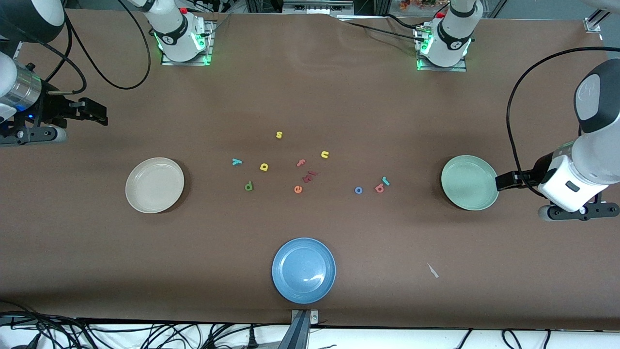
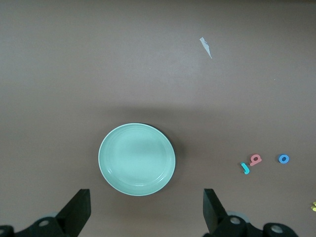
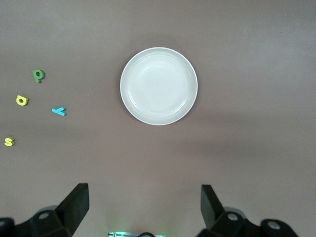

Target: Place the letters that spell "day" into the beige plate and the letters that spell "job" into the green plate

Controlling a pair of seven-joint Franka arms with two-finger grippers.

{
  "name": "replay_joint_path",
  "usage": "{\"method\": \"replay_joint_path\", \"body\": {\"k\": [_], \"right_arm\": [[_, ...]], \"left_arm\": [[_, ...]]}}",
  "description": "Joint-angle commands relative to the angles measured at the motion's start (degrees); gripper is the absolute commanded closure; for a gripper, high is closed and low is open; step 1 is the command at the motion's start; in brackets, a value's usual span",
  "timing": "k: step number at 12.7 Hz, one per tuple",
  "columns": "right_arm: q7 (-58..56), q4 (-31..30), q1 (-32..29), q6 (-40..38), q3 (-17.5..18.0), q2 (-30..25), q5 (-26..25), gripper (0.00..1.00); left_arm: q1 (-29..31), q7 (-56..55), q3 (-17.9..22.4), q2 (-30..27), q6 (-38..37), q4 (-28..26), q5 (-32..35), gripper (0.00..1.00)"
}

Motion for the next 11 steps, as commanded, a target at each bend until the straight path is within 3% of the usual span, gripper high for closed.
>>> {"method": "replay_joint_path", "body": {"k": [1, 11], "right_arm": [[0.1, 1.4, -0.2, -0.9, 0.0, 0.5, 0.8, 0.00], [0.1, 1.4, -0.1, -1.0, 0.1, 0.5, 0.8, 0.00]], "left_arm": [[-0.1, 0.1, 0.1, -0.4, 0.0, 0.3, -0.3, 0.00], [2.6, -3.4, 0.4, 2.8, -3.2, -2.3, -0.9, 0.00]]}}
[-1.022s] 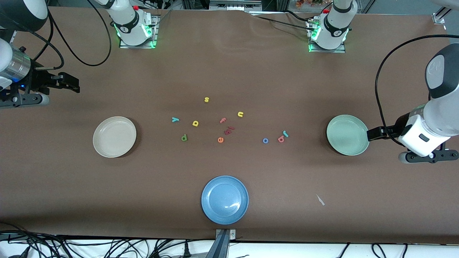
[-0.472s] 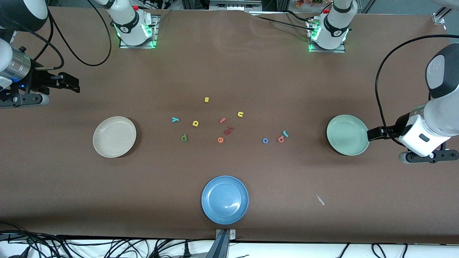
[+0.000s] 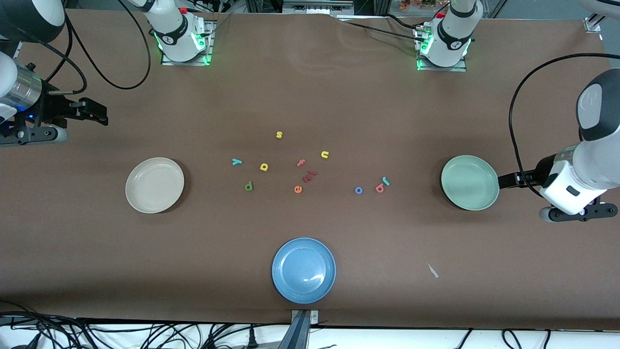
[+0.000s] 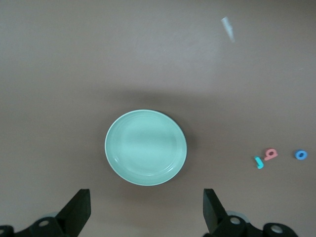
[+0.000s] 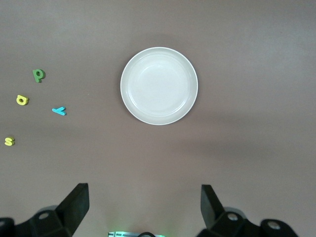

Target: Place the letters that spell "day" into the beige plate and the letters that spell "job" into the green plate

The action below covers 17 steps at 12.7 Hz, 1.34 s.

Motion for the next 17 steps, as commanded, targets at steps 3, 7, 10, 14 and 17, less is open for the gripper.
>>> {"method": "replay_joint_path", "body": {"k": [3, 7, 10, 14, 17], "right_arm": [[0.1, 1.4, 0.1, -1.0, 0.2, 0.4, 0.8, 0.00], [0.1, 1.4, 0.3, -1.0, 0.3, 0.4, 0.8, 0.00], [0.1, 1.4, 0.4, -1.0, 0.4, 0.4, 0.8, 0.00], [0.1, 1.3, 0.4, -1.0, 0.4, 0.4, 0.7, 0.00], [0.3, 1.3, 0.5, -1.0, 0.5, 0.4, 0.6, 0.00]], "left_arm": [[-1.1, -3.6, -0.7, 1.6, -1.7, -1.2, -1.0, 0.00], [-1.9, -3.5, -0.7, 1.4, -1.3, -1.5, -2.6, 0.00], [-1.3, 2.3, -0.7, 1.1, 0.1, -1.3, -3.3, 0.01], [-0.4, 9.2, -0.6, -0.3, 0.2, -0.9, -3.4, 0.02], [-0.2, 10.9, -0.7, -0.4, 1.7, -0.8, -3.4, 0.01]]}}
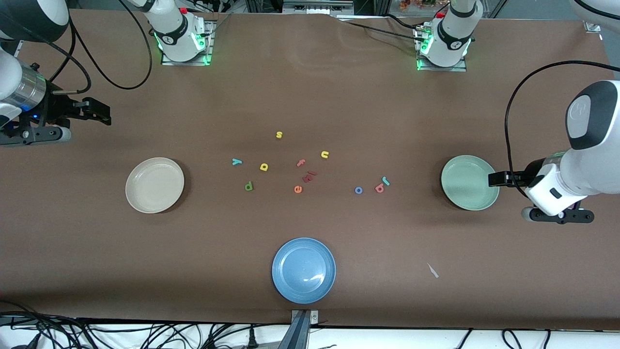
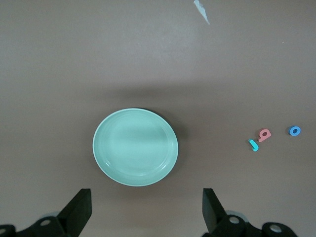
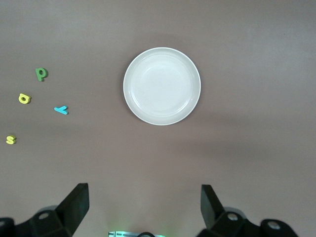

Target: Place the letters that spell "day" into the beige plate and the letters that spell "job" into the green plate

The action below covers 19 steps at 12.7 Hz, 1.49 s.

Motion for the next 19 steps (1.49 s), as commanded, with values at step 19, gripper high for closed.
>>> {"method": "replay_joint_path", "body": {"k": [19], "right_arm": [[3.1, 1.3, 0.7, -2.2, 1.4, 0.0, 0.1, 0.00]], "left_arm": [[0.7, 2.2, 0.2, -1.0, 0.2, -0.2, -1.9, 0.00]]}}
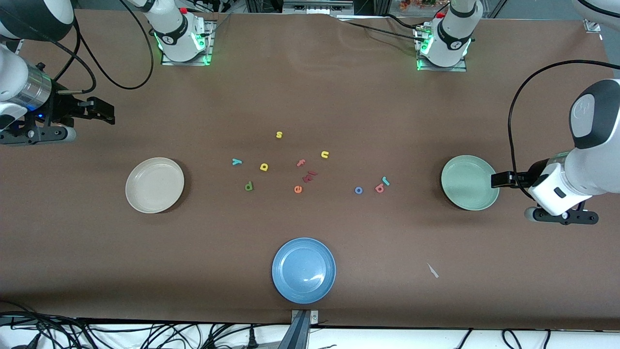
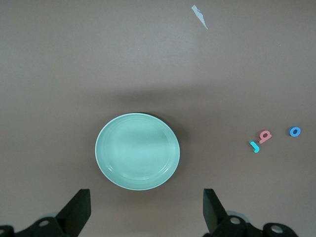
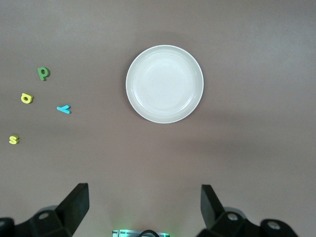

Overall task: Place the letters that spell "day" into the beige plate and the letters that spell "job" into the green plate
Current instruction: 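Move the right gripper toward the green p while the left gripper reaches the j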

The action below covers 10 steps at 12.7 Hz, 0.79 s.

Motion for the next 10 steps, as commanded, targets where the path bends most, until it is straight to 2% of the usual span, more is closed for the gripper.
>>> {"method": "replay_joint_path", "body": {"k": [1, 5, 8, 10], "right_arm": [[2.0, 1.4, 0.1, -1.6, 1.5, -0.1, 0.0, 0.00], [8.6, 1.4, 0.2, -2.4, 4.8, -0.4, -0.3, 0.00], [12.8, 1.5, 0.1, -2.3, 8.6, -0.4, -2.2, 0.00], [13.0, 1.6, 0.1, -2.4, 8.9, -0.4, -2.2, 0.00]], "left_arm": [[0.4, 1.3, 0.2, -0.9, -0.2, -0.2, -1.9, 0.01], [0.2, 1.3, 0.1, -0.5, -0.4, -0.8, -2.0, 0.01], [0.3, 1.2, 0.1, -0.6, -0.4, -0.5, -2.1, 0.01], [0.4, 1.2, 0.1, -0.6, -0.6, -0.4, -2.1, 0.01]]}}
